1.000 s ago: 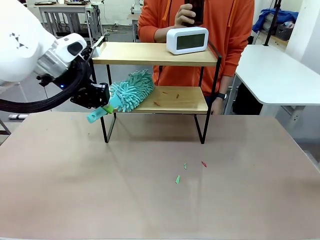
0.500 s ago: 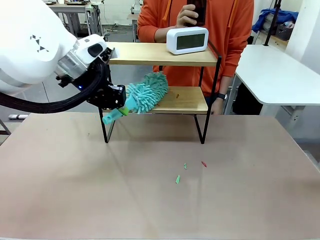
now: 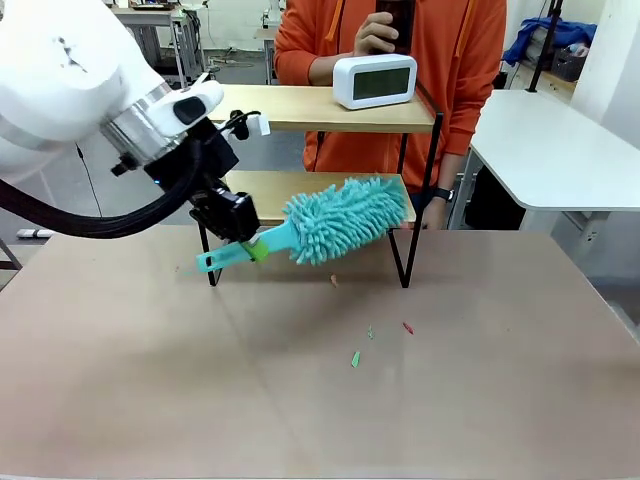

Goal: Clean the shelf.
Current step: Clean the remaining tier of the Shelf with the Duster once objects are removed.

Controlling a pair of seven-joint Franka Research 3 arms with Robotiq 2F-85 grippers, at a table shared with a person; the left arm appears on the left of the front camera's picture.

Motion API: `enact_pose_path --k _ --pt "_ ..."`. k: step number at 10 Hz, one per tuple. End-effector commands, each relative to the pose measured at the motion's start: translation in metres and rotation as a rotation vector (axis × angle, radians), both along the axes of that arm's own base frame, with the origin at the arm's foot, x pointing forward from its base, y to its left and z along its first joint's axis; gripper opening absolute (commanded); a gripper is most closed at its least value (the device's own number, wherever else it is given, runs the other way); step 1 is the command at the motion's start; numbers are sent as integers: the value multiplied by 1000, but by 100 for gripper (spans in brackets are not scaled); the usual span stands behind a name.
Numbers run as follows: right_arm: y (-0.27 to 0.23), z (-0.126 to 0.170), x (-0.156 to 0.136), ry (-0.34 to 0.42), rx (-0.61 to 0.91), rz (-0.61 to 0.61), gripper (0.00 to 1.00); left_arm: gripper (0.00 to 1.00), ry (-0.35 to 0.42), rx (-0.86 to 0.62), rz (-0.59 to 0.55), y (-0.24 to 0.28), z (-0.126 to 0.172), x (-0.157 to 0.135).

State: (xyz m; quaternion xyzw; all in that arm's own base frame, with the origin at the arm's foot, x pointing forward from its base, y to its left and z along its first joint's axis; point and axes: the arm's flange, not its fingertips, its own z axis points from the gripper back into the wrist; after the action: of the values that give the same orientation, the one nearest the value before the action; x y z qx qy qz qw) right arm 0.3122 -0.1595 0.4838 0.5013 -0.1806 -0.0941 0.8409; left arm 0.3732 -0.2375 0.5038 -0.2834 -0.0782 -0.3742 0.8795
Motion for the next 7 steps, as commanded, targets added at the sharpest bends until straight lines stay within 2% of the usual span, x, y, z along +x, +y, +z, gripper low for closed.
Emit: enact_pose_path --k 1,2,4,7 --pt "1 1 3 -35 12 2 100 12 70 -9 -265 29 11 -2" --pt "1 1 3 -35 12 2 100 12 87 -21 -299 39 14 -7" --pt "1 1 3 -35 12 2 100 12 64 -34 -261 55 19 -11" --pt "1 1 3 -35 12 2 100 12 84 -94 -297 78 23 -22"
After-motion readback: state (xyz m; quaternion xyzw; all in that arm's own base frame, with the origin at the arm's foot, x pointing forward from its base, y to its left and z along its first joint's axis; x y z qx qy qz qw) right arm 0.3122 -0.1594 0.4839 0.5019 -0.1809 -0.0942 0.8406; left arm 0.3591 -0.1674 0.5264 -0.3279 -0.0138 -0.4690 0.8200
